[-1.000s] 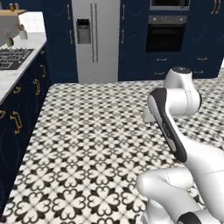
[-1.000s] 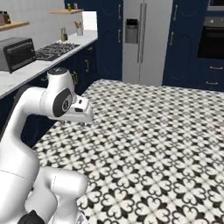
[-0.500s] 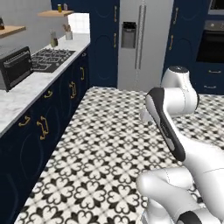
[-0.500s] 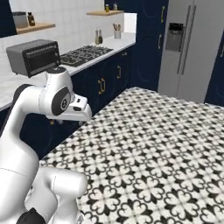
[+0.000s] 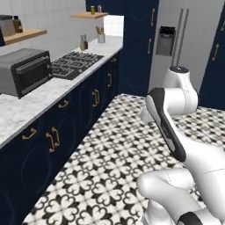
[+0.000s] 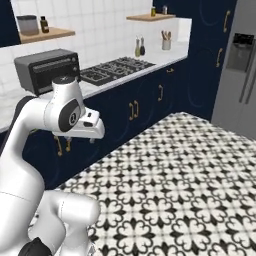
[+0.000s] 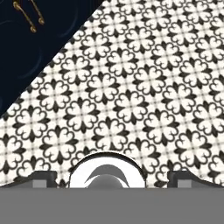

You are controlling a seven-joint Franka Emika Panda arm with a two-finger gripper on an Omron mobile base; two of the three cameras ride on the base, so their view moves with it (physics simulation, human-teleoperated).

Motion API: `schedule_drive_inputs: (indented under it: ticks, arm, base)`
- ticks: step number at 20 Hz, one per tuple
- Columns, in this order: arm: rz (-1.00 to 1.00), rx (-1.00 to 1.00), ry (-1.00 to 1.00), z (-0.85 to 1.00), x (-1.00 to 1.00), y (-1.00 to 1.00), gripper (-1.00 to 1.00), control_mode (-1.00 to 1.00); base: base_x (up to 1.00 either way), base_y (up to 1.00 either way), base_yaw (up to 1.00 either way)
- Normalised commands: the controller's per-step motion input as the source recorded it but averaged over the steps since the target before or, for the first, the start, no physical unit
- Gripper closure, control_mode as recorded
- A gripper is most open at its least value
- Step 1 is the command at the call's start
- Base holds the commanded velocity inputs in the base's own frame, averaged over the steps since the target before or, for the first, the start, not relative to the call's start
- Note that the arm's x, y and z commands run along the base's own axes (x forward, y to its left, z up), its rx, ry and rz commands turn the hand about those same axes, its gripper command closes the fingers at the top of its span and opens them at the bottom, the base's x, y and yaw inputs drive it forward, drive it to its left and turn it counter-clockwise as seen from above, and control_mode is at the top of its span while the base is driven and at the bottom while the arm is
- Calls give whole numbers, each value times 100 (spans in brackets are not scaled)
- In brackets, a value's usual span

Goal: Navigate to the stove.

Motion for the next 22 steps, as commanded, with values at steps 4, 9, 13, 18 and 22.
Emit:
schedule_drive_inputs:
  ticks: [4, 9, 13, 18, 22]
  arm:
    - [0, 0, 0, 0, 0, 0, -100, 100]
    - [0, 0, 0, 0, 0, 0, -100, 100]
    - [0, 0, 0, 0, 0, 0, -100, 100]
    - [0, 0, 0, 0, 0, 0, -100, 100]
    - [0, 0, 0, 0, 0, 0, -100, 100]
  base:
    - [100, -65, 32]
    - [100, -65, 28]
    - [100, -55, 28]
    - [100, -53, 27]
    - [100, -51, 28]
